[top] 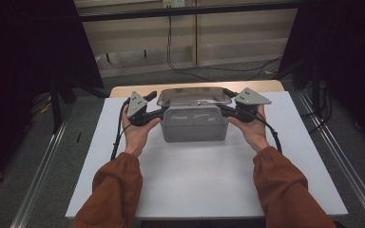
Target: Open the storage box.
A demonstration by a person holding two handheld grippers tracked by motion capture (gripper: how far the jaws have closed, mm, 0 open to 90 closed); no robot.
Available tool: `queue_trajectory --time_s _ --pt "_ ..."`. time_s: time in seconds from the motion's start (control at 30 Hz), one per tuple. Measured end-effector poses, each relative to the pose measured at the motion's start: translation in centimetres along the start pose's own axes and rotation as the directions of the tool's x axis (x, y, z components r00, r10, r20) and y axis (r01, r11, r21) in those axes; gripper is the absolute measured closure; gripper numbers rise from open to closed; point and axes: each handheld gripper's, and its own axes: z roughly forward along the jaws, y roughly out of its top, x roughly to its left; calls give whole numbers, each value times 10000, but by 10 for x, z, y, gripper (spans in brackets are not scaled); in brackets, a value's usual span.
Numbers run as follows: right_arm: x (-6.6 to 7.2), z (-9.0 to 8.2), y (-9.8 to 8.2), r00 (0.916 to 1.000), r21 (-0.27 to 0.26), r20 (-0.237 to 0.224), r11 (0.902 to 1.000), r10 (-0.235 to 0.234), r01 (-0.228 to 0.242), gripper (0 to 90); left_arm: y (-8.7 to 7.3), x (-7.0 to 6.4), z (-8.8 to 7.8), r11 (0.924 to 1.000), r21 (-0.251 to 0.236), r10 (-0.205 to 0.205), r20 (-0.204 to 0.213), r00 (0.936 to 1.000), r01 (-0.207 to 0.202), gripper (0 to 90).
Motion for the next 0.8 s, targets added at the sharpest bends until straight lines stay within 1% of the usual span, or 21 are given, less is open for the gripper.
queue_trajectory --time_s 0.17,0.2,0.23,0.27,0.47,0.5,0.6,0.67,0.7,0.73,0.77,0.8 --pt "-4 2 5 10000 -23 -9 10000 66 -66 484 3 3 2 10000 -75 6 -22 10000 -6 360" --pt "-5 3 6 9999 -17 -51 9999 101 -101 484 4 3 4 9998 -138 138 -54 9999 -138 362" --pt "-5 3 6 9999 -17 -51 9999 101 -101 484 4 3 4 9998 -138 138 -54 9999 -138 368" --pt "-6 3 6 9999 -49 -50 9999 141 -142 483 5 4 6 9995 -63 319 6 9995 -319 374" --pt "-6 4 7 9997 -108 -25 9997 228 -228 481 6 7 10 9992 25 403 3 9992 -403 382" --pt "-7 4 8 9997 -81 -45 9996 257 -257 481 6 7 12 9994 26 333 18 9994 -333 392" --pt "-10 5 10 9996 -51 -76 9996 289 -290 480 6 8 14 9996 4 294 26 9996 -294 415" --pt "-10 6 11 9995 -61 -74 9995 294 -295 482 6 9 15 9994 34 344 8 9994 -344 425" --pt "-10 6 11 9995 -61 -74 9995 294 -295 482 6 9 16 9997 -10 238 0 9997 -238 425" --pt "-10 6 11 9995 -80 -59 9995 320 -320 484 6 10 16 9999 -23 166 100 9998 -166 445" --pt "-10 6 12 9994 -111 -43 9993 348 -349 485 6 11 17 9999 -8 163 113 9998 -163 473" --pt "-11 7 12 9994 -109 -42 9993 349 -350 484 6 11 18 9999 16 172 87 9998 -172 479"
